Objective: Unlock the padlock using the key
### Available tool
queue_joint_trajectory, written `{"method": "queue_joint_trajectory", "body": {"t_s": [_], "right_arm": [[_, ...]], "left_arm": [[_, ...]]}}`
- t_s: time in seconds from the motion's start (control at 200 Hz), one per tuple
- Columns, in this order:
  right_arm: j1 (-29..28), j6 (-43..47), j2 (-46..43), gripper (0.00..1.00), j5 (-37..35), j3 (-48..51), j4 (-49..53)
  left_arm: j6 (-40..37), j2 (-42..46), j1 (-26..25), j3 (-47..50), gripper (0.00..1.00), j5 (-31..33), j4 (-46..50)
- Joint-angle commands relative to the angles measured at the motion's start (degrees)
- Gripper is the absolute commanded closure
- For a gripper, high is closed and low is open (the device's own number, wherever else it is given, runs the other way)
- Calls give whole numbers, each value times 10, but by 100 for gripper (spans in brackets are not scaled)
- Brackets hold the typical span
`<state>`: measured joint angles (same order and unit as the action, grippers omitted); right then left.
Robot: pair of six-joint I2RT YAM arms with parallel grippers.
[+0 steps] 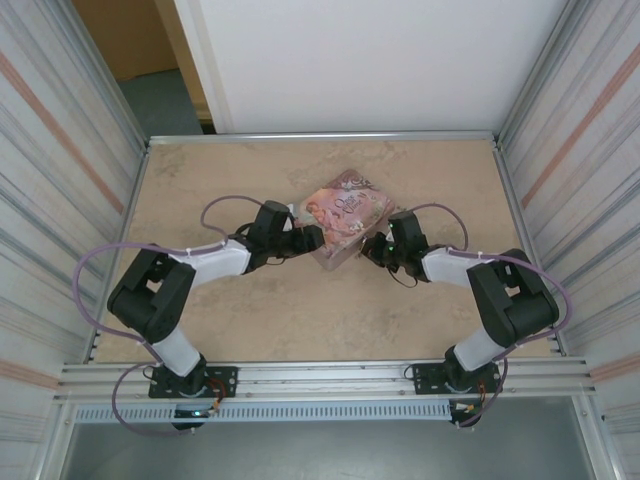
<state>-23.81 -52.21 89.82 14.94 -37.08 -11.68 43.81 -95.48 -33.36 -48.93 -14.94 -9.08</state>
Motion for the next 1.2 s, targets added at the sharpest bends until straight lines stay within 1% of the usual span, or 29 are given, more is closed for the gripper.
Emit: {"method": "queue_joint_trajectory", "body": {"t_s": [0.0,0.115,0.245,0.456,0.686,0.792,0.932,1.037,1.192], "right_arm": [[32,22,-20,100,-45,-24,-4],[44,46,-14,100,-45,-28,-2],[50,89,-10,100,-64,-45,36],[54,108,17,100,-91,-58,87],[53,127,19,98,-81,-47,80],[55,139,1,93,-58,-30,58],[59,158,-22,79,-10,-16,41],[61,172,-44,70,7,-3,46],[80,215,-102,58,43,29,52]], "left_arm": [[-24,-38,2,28,36,47,159],[-24,-39,2,27,36,47,161],[-23,-39,2,27,35,48,163],[-21,-39,2,28,35,50,165],[-20,-37,2,28,35,50,166],[-21,-37,2,27,35,47,165],[-23,-34,2,26,35,46,165],[-23,-32,2,28,35,46,165],[-23,-30,2,28,35,46,164]]}}
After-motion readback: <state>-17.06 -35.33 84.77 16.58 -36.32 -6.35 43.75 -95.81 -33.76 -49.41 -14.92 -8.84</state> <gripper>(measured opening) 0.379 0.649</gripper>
